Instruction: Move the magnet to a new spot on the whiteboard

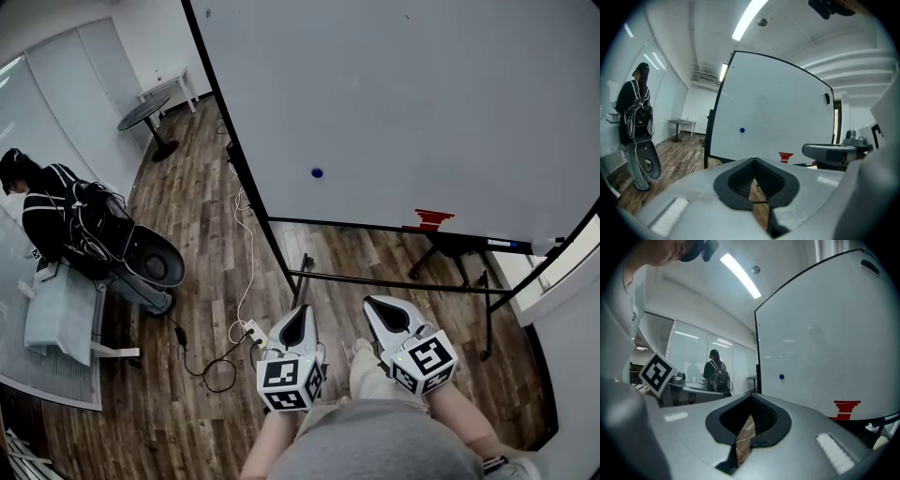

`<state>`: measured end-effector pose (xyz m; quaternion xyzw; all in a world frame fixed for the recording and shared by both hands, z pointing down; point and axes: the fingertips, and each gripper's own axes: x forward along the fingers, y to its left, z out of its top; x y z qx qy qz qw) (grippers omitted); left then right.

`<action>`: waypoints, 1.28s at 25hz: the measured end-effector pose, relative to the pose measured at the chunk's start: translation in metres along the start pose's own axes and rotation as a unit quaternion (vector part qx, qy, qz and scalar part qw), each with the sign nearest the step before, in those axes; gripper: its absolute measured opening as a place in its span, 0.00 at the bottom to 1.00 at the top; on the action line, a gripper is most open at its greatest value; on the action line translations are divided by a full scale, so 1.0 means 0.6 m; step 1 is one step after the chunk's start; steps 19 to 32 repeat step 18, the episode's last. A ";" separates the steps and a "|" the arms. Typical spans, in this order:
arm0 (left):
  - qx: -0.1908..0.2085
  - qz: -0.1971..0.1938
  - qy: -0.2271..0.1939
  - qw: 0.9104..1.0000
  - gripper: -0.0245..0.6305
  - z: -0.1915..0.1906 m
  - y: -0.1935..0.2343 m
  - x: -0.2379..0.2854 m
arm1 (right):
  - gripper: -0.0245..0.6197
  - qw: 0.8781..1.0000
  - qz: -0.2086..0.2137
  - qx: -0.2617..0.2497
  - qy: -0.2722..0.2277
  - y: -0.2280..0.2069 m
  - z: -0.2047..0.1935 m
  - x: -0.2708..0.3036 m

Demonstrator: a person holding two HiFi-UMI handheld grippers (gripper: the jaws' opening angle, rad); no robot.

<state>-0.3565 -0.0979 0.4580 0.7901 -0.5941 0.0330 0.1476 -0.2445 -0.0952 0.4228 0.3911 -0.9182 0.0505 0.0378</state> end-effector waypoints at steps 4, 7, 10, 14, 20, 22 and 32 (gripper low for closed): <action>-0.001 0.000 0.000 1.000 0.04 0.001 0.002 0.000 | 0.03 1.000 0.002 0.003 0.001 0.003 -0.002 0.002; -0.004 0.002 0.001 1.000 0.04 0.000 0.004 0.003 | 0.03 1.000 0.005 0.006 0.002 0.001 -0.003 0.004; -0.006 0.003 0.003 1.000 0.04 -0.002 0.004 0.006 | 0.03 1.000 0.005 0.008 0.001 -0.002 -0.004 0.005; -0.007 0.005 0.006 1.000 0.04 -0.006 0.005 0.008 | 0.03 1.000 0.007 0.008 0.001 -0.004 -0.006 0.006; -0.005 0.005 0.008 1.000 0.04 -0.006 0.003 0.014 | 0.03 1.000 0.009 0.012 0.001 -0.011 -0.006 0.007; -0.005 0.005 0.008 1.000 0.04 -0.006 0.003 0.014 | 0.03 1.000 0.009 0.012 0.001 -0.011 -0.006 0.007; -0.005 0.005 0.008 1.000 0.04 -0.006 0.003 0.014 | 0.03 1.000 0.009 0.012 0.001 -0.011 -0.006 0.007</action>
